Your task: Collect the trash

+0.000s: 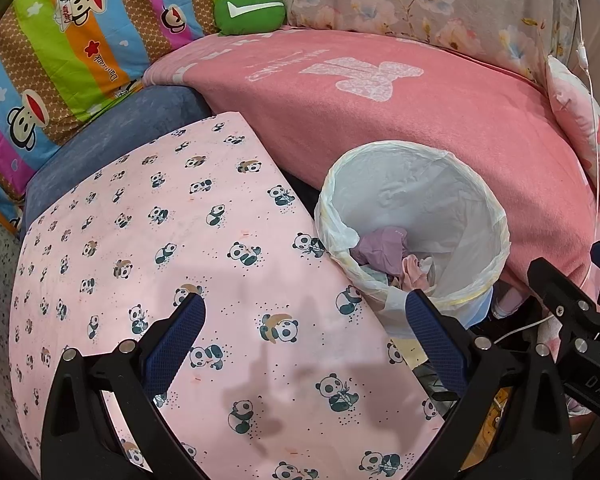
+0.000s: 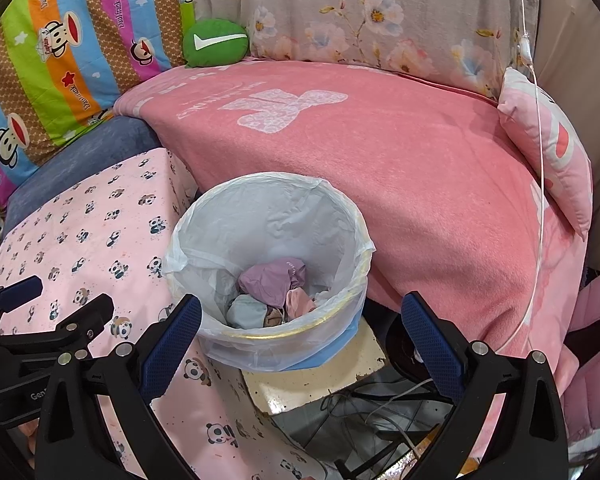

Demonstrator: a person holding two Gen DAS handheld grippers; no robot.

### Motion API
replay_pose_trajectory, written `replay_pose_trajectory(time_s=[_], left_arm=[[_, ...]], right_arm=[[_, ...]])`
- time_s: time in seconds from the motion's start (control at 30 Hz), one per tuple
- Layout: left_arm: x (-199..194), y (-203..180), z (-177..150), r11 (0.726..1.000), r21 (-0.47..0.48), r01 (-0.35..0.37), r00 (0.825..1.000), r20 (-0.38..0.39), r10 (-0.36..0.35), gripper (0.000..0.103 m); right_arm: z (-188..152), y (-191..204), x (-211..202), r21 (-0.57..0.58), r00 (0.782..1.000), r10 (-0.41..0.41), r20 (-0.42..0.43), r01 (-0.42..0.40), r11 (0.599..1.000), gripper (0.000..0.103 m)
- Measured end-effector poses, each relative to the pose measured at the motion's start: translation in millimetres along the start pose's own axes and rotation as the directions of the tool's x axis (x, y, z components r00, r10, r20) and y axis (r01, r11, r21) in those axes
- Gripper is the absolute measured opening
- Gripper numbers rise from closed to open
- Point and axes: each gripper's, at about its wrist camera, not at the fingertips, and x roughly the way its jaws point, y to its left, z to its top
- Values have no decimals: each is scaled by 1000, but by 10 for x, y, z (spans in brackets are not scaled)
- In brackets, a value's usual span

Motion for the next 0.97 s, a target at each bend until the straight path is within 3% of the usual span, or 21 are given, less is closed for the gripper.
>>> replay_pose_trajectory(time_s=[0.97], left_arm=[[58,3,-9,1000,18,25,999,-32,-25,96]], right_arm=[[-19,-92,-33,17,1000,-6,-1,6,1000,99]])
